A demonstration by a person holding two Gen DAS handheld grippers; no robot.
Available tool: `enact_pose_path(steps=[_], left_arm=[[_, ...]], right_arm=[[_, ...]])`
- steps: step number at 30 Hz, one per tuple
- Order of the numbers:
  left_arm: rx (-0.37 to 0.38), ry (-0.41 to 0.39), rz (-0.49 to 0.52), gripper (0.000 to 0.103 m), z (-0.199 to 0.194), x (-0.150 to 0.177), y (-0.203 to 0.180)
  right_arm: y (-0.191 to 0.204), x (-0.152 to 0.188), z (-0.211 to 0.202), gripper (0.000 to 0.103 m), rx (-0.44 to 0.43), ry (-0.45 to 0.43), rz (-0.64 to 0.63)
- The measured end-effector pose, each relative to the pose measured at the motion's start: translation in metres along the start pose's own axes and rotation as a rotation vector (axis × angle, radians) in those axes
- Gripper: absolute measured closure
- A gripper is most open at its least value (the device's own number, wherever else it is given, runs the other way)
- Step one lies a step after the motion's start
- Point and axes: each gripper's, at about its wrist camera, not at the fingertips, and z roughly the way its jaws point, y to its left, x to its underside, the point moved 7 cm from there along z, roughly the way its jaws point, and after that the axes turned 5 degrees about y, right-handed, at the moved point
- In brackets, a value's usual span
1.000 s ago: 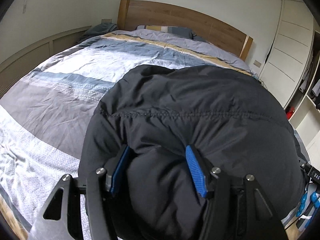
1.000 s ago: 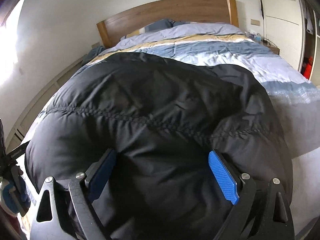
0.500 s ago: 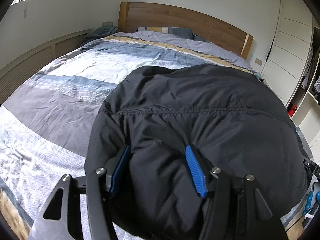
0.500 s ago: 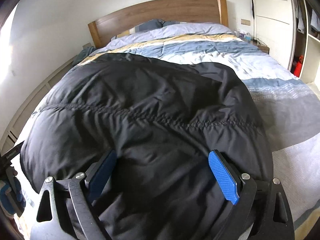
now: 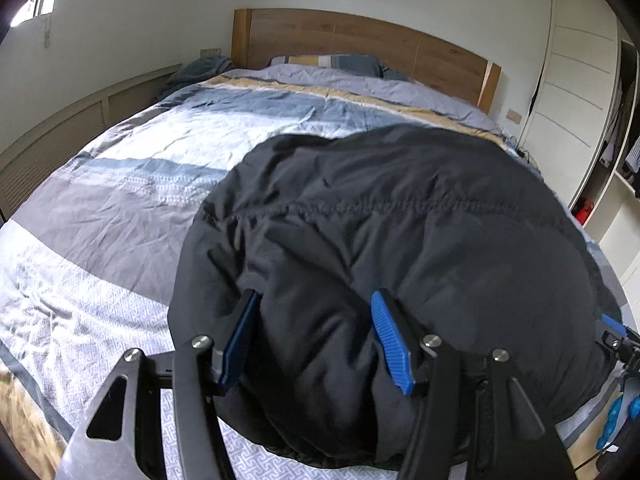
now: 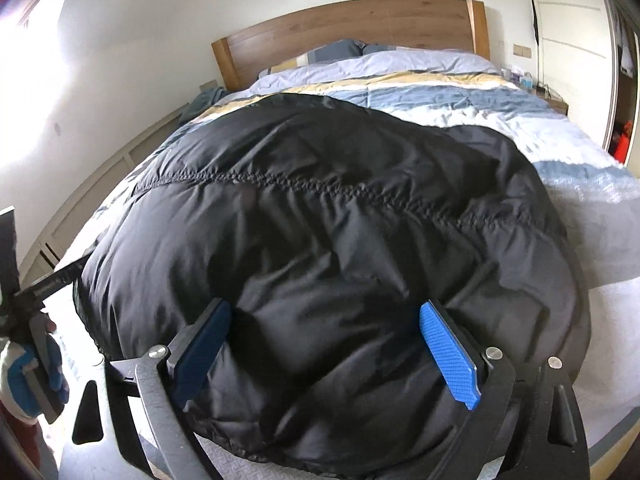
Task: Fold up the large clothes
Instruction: 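Fold the coat edge over with both grippers and press it flat, then press both grippers onto the rolled black coat bundle to compact it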
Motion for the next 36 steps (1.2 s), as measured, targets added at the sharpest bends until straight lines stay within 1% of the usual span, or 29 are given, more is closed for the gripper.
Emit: enact_pose_path(steps=[10,13,15,18,19,21,23,24,27,31,34,36], left_arm=[[-0.025,0.017,0.019,0.047,-0.002,0.010,0.000],[-0.026,0.028,0.014,0.047,-0.005,0.011,0.005],[-0.024,0.043,-0.003,0.047,-0.006,0.013,0.012],[-0.028,0.054,-0.008,0.047,-0.010,0.014,0.019],[-0.023,0.054,-0.006,0.047,-0.016,0.012,0.020],[0.015,0.023,-0.003,0.047,-0.028,0.004,0.019],[0.053,-0.028,0.011,0.047,-0.042,-0.012,0.014],[0.057,-0.047,0.016,0.047,-0.046,-0.020,0.011],[0.104,-0.065,0.020,0.047,-0.041,-0.052,-0.007],[0.142,-0.031,0.041,0.047,-0.009,-0.082,-0.040],[0.138,-0.002,0.084,0.047,0.021,-0.097,-0.066],[0.113,0.026,0.096,0.047,0.044,-0.102,-0.077]], right_arm=[[-0.037,0.012,-0.004,0.008,0.038,0.021,0.033],[-0.046,0.015,-0.007,0.008,0.074,0.033,0.044],[-0.051,0.017,-0.009,0.008,0.076,0.038,0.056],[-0.057,0.019,-0.014,0.008,0.100,0.051,0.053],[-0.059,0.019,-0.015,0.008,0.104,0.056,0.055],[-0.059,0.019,-0.022,0.008,0.106,0.053,0.065],[-0.054,0.008,-0.033,0.008,0.086,0.008,0.063],[-0.049,-0.001,-0.038,0.008,0.072,-0.019,0.061],[-0.035,-0.029,-0.040,0.005,0.040,-0.084,0.053],[-0.010,-0.069,-0.014,0.004,0.023,-0.123,0.034],[0.005,-0.094,0.011,0.004,-0.012,-0.131,0.046],[0.011,-0.105,0.025,0.004,-0.030,-0.132,0.049]])
